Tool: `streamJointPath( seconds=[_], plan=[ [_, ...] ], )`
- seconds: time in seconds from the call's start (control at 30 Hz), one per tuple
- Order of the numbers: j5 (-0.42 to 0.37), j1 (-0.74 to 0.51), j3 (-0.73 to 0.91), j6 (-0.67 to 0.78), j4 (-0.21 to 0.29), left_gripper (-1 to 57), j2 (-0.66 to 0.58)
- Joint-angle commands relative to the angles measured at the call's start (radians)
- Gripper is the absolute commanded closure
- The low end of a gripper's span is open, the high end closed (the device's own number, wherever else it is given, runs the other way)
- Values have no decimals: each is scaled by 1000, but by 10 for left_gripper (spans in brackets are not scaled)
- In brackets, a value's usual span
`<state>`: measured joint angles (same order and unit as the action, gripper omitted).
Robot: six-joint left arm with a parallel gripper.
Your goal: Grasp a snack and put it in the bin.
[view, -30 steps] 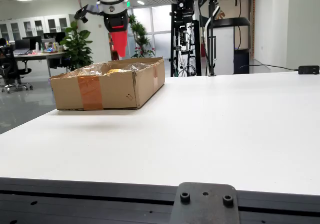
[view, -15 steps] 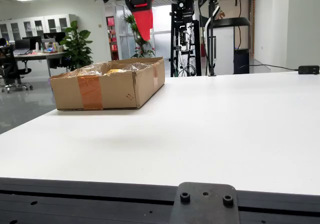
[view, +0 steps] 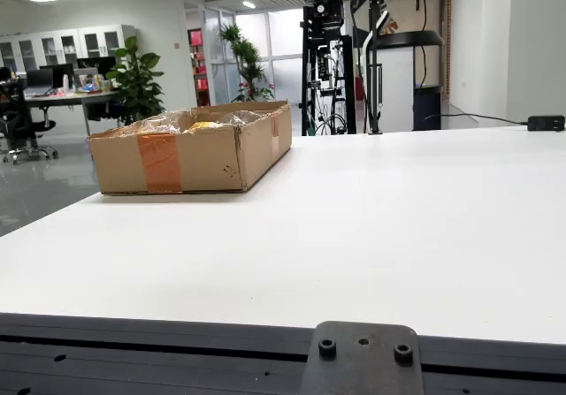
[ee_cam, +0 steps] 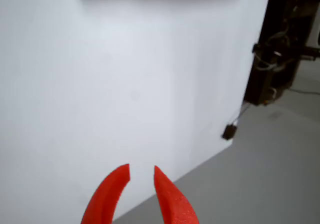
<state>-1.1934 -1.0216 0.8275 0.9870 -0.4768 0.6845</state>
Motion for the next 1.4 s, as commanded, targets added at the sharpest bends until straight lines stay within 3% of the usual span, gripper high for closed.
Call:
streamJointPath(
  seconds=[0.03,0.3,0.8,1.4],
  plan=[
    [-9,-31,1,-5,16,492,-22],
    [-28,-75,1,-71,90,553,-47],
    [-42,-143,1,-231,213,560,-100],
    [-43,-161,5,-270,269,559,-105]
  ],
)
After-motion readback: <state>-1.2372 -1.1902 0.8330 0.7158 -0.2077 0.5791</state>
